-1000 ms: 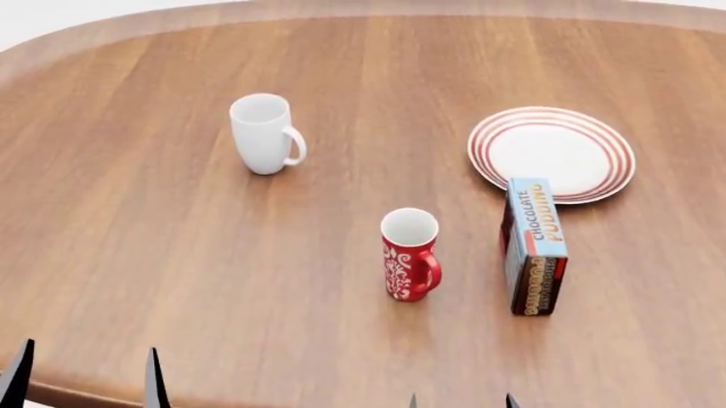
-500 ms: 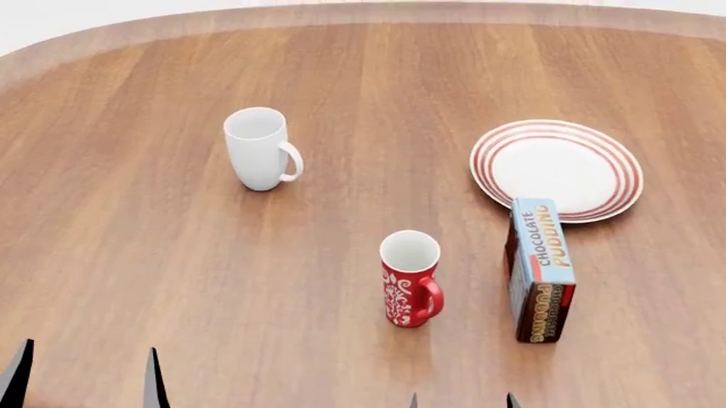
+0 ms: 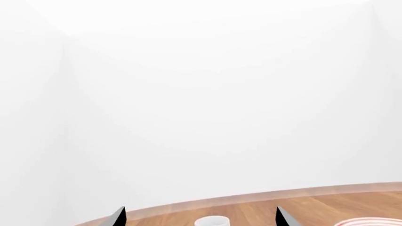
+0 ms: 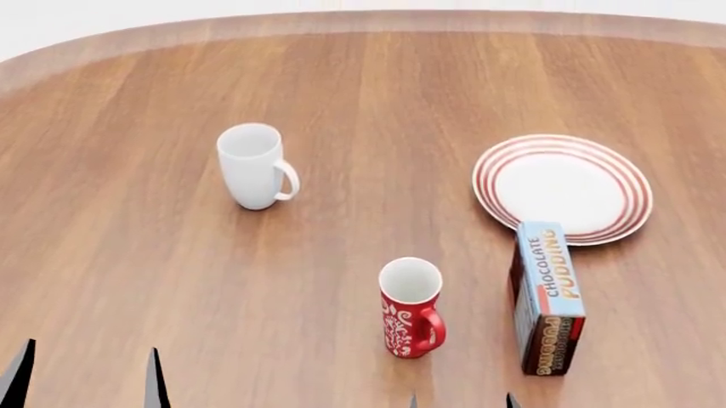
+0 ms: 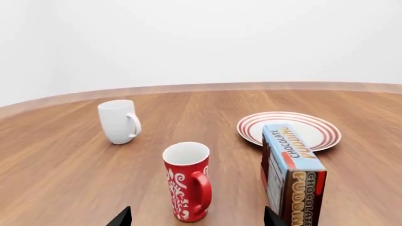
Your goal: Pick up the red mug and put it on the plate
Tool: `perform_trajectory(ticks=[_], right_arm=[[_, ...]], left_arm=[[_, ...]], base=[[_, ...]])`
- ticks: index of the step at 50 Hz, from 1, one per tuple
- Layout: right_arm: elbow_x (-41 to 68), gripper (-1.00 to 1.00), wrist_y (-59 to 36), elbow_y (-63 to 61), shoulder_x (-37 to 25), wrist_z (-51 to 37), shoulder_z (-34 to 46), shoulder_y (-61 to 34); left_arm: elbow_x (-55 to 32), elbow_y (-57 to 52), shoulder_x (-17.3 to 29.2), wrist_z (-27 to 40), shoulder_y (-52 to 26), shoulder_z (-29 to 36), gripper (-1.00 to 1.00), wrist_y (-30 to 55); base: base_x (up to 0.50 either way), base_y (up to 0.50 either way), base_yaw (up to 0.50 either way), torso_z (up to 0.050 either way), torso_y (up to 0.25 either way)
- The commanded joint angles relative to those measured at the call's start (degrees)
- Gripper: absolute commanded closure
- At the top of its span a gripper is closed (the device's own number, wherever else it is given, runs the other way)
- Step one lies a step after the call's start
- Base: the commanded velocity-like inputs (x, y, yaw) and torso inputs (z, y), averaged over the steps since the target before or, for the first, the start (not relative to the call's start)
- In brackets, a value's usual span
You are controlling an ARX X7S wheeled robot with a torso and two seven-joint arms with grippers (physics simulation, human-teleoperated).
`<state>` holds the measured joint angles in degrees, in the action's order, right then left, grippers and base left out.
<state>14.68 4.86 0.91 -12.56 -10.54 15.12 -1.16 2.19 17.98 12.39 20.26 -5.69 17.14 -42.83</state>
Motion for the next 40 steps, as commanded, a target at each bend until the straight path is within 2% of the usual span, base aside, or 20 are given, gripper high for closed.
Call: perform_trajectory(ticks=[1, 40], right_arm=[[0.3, -1.0, -0.1, -0.4, -0.3, -0.3, 0.3, 0.1], [0.9, -1.0, 0.0, 0.0, -1.0, -1.0, 1.4, -0.3]], left_arm=[[0.0, 0.0, 0.2, 0.2, -0.1, 0.3, -1.0, -0.1], [0.1, 0.1, 0.8, 1.2, -0.3, 1.3, -1.0, -0.3]], base=[[0.14, 0.0, 0.0, 0.0, 0.0], [0.15, 0.0, 0.0, 0.0, 0.0]])
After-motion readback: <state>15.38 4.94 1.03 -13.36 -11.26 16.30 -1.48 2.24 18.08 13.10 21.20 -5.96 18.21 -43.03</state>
